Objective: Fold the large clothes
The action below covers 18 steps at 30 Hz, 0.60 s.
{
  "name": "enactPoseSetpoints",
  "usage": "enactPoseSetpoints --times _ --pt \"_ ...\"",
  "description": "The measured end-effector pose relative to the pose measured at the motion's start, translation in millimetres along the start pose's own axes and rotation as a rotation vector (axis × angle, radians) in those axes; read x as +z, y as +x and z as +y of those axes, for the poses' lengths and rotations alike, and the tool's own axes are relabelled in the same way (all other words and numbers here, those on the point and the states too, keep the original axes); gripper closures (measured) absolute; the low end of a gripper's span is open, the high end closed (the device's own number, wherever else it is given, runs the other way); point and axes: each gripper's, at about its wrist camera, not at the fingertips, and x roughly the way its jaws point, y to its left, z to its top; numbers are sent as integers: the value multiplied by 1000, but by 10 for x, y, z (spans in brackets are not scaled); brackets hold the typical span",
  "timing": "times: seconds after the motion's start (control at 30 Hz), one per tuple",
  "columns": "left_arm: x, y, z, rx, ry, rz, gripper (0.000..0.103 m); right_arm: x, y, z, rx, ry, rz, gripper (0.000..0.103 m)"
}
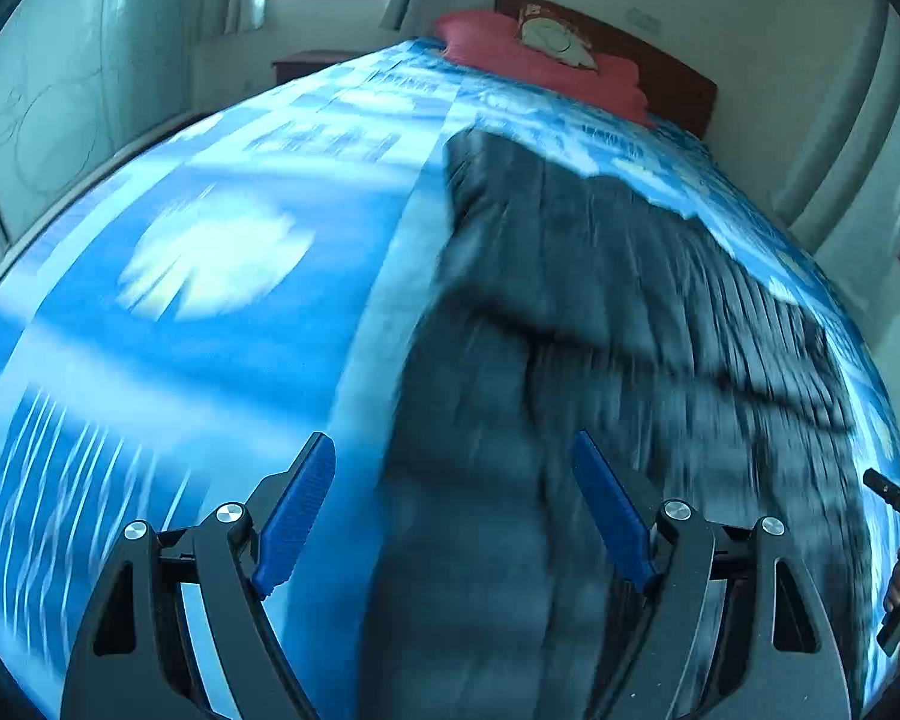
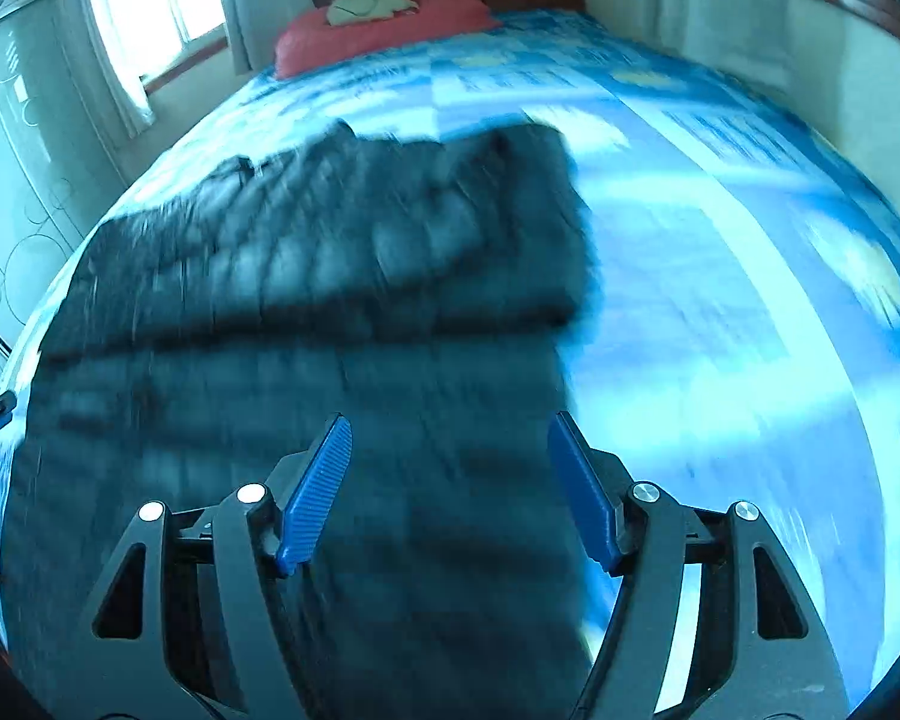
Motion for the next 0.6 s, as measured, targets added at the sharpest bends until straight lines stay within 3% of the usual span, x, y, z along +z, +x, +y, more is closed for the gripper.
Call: enactPoseSetpoints --times 0.2,0.3,0.43,0.6 --pt "-815 -513 243 14 -29 65 23 -784 -555 -185 5 64 26 35" --pt "-1166 -680 305 -18 -55 108 23 -1059 -704 -130 13 51 43 35" --pt "-1510 -875 307 -44 -52 105 23 -1329 -806 -74 23 44 75 35" --pt "-1698 -978 240 -83 -40 117 23 -1650 -874 -15 37 66 100 35"
